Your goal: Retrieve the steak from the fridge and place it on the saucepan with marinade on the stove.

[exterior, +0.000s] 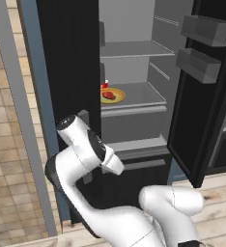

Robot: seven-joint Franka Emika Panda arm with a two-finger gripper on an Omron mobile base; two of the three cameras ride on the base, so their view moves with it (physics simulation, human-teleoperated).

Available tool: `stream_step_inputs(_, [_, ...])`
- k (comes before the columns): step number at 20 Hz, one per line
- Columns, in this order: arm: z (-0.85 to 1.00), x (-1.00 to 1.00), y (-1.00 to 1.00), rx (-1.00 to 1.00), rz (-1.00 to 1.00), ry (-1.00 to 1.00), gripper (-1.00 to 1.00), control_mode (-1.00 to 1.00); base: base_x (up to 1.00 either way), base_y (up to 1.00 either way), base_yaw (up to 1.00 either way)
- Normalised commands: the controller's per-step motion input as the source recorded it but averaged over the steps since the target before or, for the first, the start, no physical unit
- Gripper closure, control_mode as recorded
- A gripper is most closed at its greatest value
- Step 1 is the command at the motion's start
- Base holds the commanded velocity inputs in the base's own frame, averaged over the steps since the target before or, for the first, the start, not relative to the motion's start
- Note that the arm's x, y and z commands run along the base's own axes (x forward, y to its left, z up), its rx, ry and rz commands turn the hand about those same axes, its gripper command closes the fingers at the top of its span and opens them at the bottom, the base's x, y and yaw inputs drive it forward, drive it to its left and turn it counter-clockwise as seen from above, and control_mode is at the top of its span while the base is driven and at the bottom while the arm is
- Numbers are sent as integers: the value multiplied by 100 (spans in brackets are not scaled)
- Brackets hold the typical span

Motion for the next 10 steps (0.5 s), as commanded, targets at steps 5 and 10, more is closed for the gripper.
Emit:
stream_step_inputs(5, [0,71,-82,90,21,0,-100,-100,0,0,0])
stream_step_inputs(10, [5,91,-82,79,17,2,-100,-100,0,0,0])
